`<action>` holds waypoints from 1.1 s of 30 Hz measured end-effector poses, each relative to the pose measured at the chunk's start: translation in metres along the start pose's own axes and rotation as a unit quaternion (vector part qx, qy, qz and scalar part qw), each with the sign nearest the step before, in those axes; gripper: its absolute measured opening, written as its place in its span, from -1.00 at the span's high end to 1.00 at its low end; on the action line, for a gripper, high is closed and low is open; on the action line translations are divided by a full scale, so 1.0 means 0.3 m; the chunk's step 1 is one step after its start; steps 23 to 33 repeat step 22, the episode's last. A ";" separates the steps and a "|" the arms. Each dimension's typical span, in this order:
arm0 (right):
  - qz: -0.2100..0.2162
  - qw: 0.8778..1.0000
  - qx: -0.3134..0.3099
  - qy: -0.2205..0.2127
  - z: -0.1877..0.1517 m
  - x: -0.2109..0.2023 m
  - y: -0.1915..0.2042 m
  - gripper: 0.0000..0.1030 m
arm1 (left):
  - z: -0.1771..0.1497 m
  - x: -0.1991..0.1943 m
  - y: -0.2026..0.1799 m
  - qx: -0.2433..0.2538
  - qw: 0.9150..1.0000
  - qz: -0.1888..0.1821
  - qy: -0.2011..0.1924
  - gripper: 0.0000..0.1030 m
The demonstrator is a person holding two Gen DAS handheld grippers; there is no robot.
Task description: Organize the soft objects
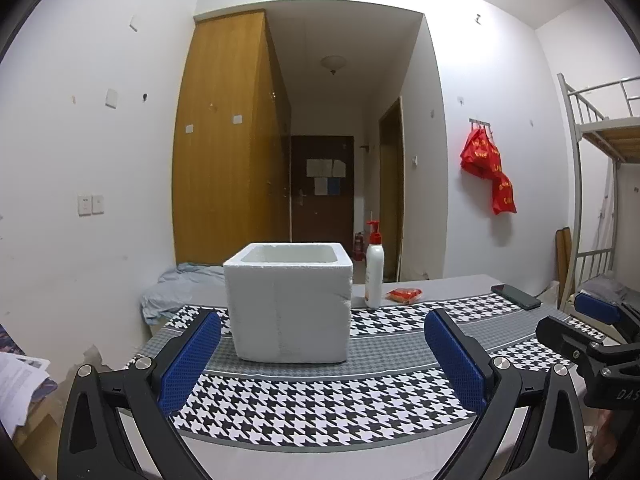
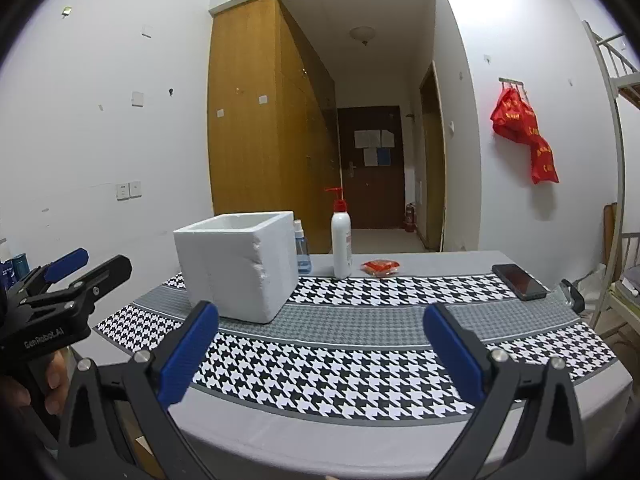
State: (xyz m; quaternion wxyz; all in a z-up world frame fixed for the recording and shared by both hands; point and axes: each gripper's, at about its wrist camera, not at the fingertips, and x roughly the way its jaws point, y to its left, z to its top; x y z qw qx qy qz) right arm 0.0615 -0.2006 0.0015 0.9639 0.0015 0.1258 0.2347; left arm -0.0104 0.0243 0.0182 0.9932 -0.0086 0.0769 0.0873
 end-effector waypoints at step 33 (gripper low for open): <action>0.010 1.000 -0.003 0.011 -0.014 0.015 0.013 -1.00 | -0.006 -0.005 -0.001 0.005 1.000 -0.002 0.005 -0.98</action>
